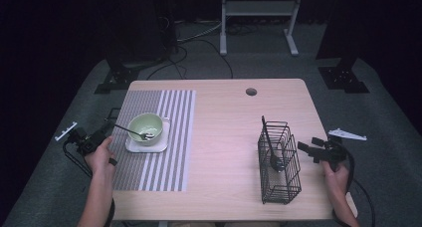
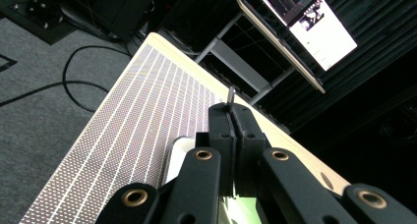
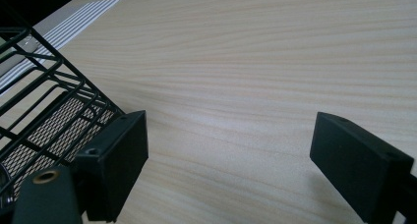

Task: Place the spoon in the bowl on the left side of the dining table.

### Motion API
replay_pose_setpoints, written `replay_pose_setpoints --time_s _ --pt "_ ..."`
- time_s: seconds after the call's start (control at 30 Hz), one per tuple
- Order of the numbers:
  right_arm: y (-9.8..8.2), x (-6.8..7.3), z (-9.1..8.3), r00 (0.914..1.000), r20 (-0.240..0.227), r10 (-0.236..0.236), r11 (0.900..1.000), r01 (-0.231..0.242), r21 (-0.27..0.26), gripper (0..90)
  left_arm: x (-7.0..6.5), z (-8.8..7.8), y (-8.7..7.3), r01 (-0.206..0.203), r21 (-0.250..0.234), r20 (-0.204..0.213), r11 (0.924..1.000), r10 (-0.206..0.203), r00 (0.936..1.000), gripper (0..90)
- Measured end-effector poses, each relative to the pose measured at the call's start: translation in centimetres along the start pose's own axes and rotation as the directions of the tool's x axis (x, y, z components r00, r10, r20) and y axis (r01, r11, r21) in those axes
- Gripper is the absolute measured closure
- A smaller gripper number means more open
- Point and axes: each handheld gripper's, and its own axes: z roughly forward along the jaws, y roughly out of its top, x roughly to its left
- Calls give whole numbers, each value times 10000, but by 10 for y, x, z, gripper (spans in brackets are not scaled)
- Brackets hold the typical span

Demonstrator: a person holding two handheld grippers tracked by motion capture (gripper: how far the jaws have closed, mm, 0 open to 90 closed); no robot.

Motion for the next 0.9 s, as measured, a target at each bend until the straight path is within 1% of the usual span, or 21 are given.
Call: replay_pose_setpoints --time_s 0.1,0.17,0.2,0.4,0.5,0.57,0.7,0.8,0.9 --pt "0 0 0 10000 -7 -1 10000 1 -1 134 0 0 -1 -42 35 -32 10000 42 10000 886" --pt "0 0 0 10000 -16 8 10000 -8 -11 134 1 0 -1 -66 86 -72 9999 66 10000 853" --pt "0 0 0 10000 -28 15 10000 -15 -20 134 1 1 -2 -119 162 -19 9998 120 9999 852" --pt "0 0 0 10000 -52 16 10000 -16 -23 134 4 -1 -5 -207 186 -81 9996 209 9997 819" --pt "0 0 0 10000 -64 13 10000 -13 -36 134 4 -3 -6 -219 184 -54 9996 220 9997 780" --pt "0 0 0 10000 -72 -25 10000 25 -62 134 2 -5 -6 -565 257 -120 9981 569 9983 766" --pt "0 0 0 10000 -91 -34 10000 33 -70 134 2 -8 -7 -565 278 -81 9980 567 9984 714" --pt "0 0 0 9999 -101 -29 10000 28 -88 134 0 -14 -7 -781 315 -11 9965 781 9969 672" --pt "0 0 0 10000 -57 -17 10000 16 -82 134 -5 -18 -9 -957 358 202 9948 950 9953 626"
